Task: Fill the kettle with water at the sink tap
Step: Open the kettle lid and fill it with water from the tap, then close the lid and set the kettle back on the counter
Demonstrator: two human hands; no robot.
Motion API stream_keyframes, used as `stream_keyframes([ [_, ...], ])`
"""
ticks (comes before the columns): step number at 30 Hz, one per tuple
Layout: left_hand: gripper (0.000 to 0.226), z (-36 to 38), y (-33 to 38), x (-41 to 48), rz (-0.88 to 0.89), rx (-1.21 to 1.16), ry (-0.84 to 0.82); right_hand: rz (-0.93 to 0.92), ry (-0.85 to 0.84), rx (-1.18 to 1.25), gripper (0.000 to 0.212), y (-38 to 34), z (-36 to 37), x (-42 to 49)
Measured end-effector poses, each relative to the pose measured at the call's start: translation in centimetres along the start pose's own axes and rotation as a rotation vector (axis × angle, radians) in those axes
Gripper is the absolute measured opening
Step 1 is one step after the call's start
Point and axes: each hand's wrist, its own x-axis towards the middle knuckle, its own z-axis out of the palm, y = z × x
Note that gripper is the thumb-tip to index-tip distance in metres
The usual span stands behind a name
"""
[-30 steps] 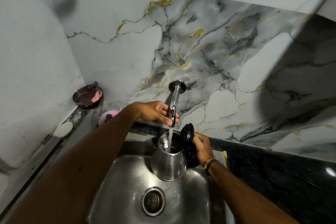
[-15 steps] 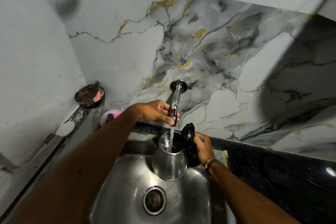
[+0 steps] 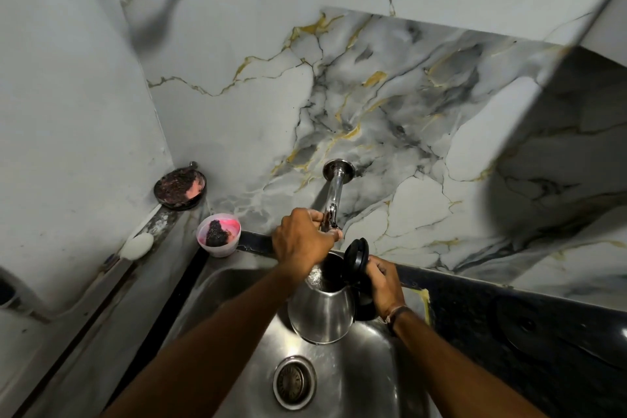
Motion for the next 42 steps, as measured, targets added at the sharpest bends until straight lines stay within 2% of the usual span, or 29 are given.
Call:
stream_keyframes([
  [3, 0.059, 0.6, -1.8, -0.2, 0.096, -0.172, -0.056, 0.003, 0.003, 0.006, 0.032, 0.1, -0.1, 0.0],
  [5, 0.064, 0.3, -4.0, -0.4, 0.094, -0.509, -0.144, 0.005, 0.005, 0.012, 0.034, 0.1, -0.3, -0.1],
  [7, 0.086, 0.0, -7.2, -0.9, 0.053, -0.770, -0.158, 0.004, 0.010, 0.019, 0.034, -0.2, -0.4, -0.3],
  [8, 0.109, 0.2, -9.1, -1.2, 0.035, -0.810, -0.180, 0.004, 0.013, 0.024, 0.034, -0.4, -0.4, -0.5],
  [10, 0.154, 1.1, -12.8, -2.2, 0.002, -0.722, -0.302, -0.001, 0.022, 0.038, 0.035, -0.6, -0.6, -0.8],
  [12, 0.166, 2.2, -14.9, -4.0, 0.023, -0.502, -0.437, -0.011, 0.030, 0.045, 0.040, -0.8, -1.0, -1.1],
  [14, 0.154, 4.0, -15.7, -5.6, 0.099, -0.325, -0.463, -0.011, 0.030, 0.045, 0.038, -1.0, -1.4, -1.6],
  [16, 0.135, 5.8, -15.2, -6.6, 0.120, -0.298, -0.417, -0.006, 0.028, 0.051, 0.033, -1.1, -1.8, -2.1],
  [17, 0.134, 6.6, -14.7, -7.0, 0.122, -0.329, -0.394, -0.003, 0.027, 0.056, 0.032, -1.2, -2.0, -2.3],
  [20, 0.161, 8.6, -13.5, -7.9, 0.045, -0.433, -0.361, 0.006, 0.035, 0.080, 0.036, -1.1, -3.1, -2.9],
  [21, 0.161, 9.2, -13.2, -8.3, 0.023, -0.450, -0.347, 0.007, 0.034, 0.080, 0.037, -1.1, -3.5, -3.1],
  [24, 0.157, 10.2, -12.1, -9.3, 0.009, -0.450, -0.302, 0.024, -0.015, 0.039, 0.047, -1.6, -5.2, -3.5],
  [27, 0.131, 10.5, -10.8, -10.1, 0.058, -0.432, -0.229, 0.053, -0.089, -0.024, 0.050, -3.1, -7.1, -3.5],
  [31, 0.114, 10.4, -7.8, -11.4, 0.095, -0.419, -0.165, 0.092, -0.117, -0.123, 0.048, -6.0, -9.7, -4.2],
  [34, 0.104, 10.5, -5.0, -12.9, 0.092, -0.352, -0.123, 0.150, -0.112, -0.188, 0.060, -7.7, -11.8, -4.9],
  [36, 0.101, 11.0, -3.2, -13.9, 0.089, -0.314, -0.108, 0.199, -0.108, -0.270, 0.065, -8.6, -13.3, -5.4],
  [39, 0.112, 11.6, 0.3, -16.0, 0.087, -0.278, -0.091, 0.230, -0.083, -0.439, 0.071, -9.8, -15.8, -6.3],
  [42, 0.112, 12.7, 3.2, -18.0, 0.097, -0.245, -0.042, 0.240, -0.020, -0.600, 0.084, -10.7, -18.0, -7.1],
])
